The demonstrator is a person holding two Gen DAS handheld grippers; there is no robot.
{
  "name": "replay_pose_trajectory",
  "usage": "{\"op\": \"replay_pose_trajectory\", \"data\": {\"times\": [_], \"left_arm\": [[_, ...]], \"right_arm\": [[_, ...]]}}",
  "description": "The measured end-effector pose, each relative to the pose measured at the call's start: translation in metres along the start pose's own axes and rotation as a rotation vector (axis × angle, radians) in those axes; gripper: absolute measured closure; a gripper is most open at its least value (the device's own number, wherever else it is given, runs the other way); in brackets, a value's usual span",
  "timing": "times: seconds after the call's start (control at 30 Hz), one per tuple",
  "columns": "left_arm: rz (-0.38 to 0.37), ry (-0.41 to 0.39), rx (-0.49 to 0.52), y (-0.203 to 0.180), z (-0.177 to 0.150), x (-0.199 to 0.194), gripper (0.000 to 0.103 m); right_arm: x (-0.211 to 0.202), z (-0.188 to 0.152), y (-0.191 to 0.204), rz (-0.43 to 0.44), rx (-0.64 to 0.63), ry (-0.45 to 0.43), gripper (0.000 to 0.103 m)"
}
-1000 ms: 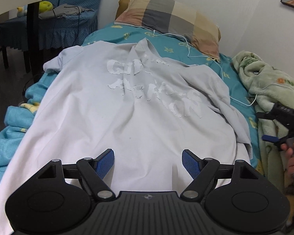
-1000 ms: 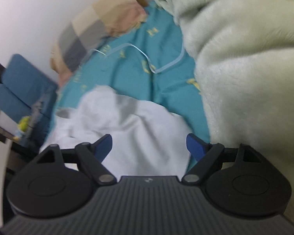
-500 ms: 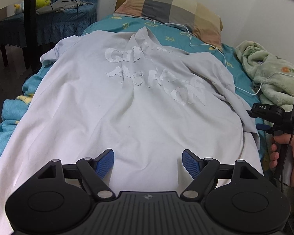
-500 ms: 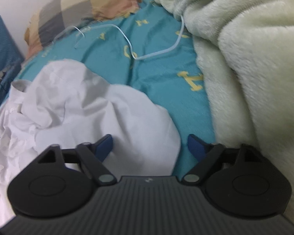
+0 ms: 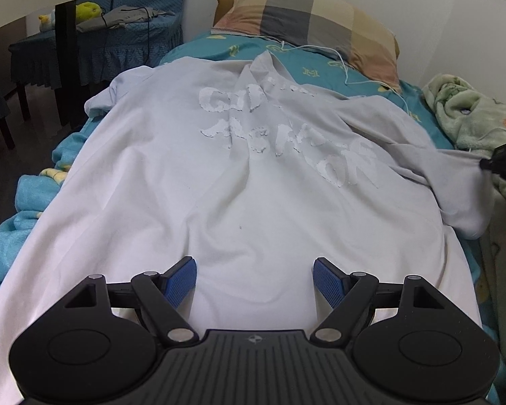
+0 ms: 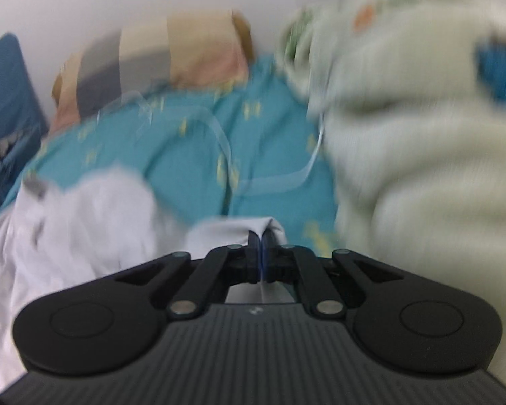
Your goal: Fold clothes
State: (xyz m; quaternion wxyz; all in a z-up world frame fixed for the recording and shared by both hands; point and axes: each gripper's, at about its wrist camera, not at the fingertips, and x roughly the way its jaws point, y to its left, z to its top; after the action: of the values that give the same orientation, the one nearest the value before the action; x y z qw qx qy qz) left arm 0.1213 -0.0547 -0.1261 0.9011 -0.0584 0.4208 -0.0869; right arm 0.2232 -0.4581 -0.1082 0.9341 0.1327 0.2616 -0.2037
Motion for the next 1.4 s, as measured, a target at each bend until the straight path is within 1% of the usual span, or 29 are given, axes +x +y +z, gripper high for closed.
{"op": "replay_pose_trajectory", "data": {"times": [0.07,0.1,0.13,0.27,0.33,0.47,0.57,0.63,0.7,0.8,0.87,0.93,0.97,1.07,1.17,1.2,1.23,1.27,1.3,1.33,1.4], "left_arm": [[0.003,-0.001,-0.005,0.001,0.001,0.000,0.024],[0.007,-0.002,-0.004,0.002,0.002,0.000,0.024],[0.014,-0.002,-0.002,0.001,0.003,0.000,0.024],[0.038,-0.031,0.002,0.001,0.012,-0.004,0.024],[0.043,-0.062,-0.005,0.004,0.018,-0.010,0.024],[0.029,-0.093,-0.058,0.017,0.030,-0.017,0.024],[-0.011,-0.109,-0.123,0.030,0.040,-0.022,0.024],[-0.022,-0.126,-0.147,0.040,0.046,-0.025,0.024],[-0.030,-0.148,-0.166,0.052,0.050,-0.030,0.024],[-0.033,-0.181,-0.197,0.073,0.055,-0.038,0.024],[-0.031,-0.198,-0.229,0.088,0.057,-0.041,0.024],[-0.036,-0.193,-0.269,0.103,0.057,-0.040,0.024],[-0.039,-0.190,-0.290,0.110,0.057,-0.039,0.024],[-0.052,-0.182,-0.340,0.127,0.056,-0.036,0.024],[-0.080,-0.159,-0.354,0.131,0.054,-0.030,0.024],[-0.090,-0.151,-0.352,0.130,0.054,-0.027,0.024],[-0.096,-0.147,-0.340,0.126,0.053,-0.026,0.024],[-0.102,-0.143,-0.328,0.123,0.053,-0.024,0.024],[-0.108,-0.139,-0.316,0.119,0.053,-0.023,0.024],[-0.117,-0.134,-0.304,0.115,0.052,-0.022,0.024],[-0.135,-0.124,-0.284,0.109,0.050,-0.021,0.024]], "right_arm": [[-0.002,0.012,-0.006,-0.009,-0.003,-0.056,0.099],[-0.002,0.014,-0.009,-0.006,0.003,-0.070,0.099],[-0.001,0.016,-0.012,0.000,0.013,-0.075,0.099],[0.009,0.013,-0.024,0.013,0.077,-0.038,0.099],[0.005,0.016,-0.021,0.016,0.069,-0.052,0.099],[-0.008,0.025,-0.010,0.041,0.066,-0.087,0.099],[-0.026,0.035,0.015,0.072,0.030,-0.112,0.099],[-0.038,0.041,0.031,0.094,0.006,-0.129,0.099],[-0.057,0.049,0.062,0.150,-0.026,-0.154,0.099],[-0.079,0.055,0.122,0.260,-0.063,-0.171,0.099],[-0.081,0.052,0.159,0.370,-0.026,-0.129,0.099],[-0.070,0.040,0.187,0.475,0.081,-0.041,0.099],[-0.063,0.031,0.200,0.500,0.110,-0.007,0.099],[-0.042,0.001,0.225,0.527,0.119,0.047,0.097],[-0.027,-0.016,0.228,0.555,0.121,0.101,0.095],[-0.036,-0.017,0.221,0.554,0.107,0.106,0.089],[-0.048,-0.018,0.214,0.552,0.092,0.110,0.078],[-0.059,-0.019,0.207,0.549,0.076,0.113,0.047],[-0.070,-0.020,0.199,0.547,0.061,0.116,0.028],[-0.082,-0.020,0.192,0.544,0.046,0.120,0.024],[-0.105,-0.022,0.177,0.540,0.016,0.127,0.026]]}}
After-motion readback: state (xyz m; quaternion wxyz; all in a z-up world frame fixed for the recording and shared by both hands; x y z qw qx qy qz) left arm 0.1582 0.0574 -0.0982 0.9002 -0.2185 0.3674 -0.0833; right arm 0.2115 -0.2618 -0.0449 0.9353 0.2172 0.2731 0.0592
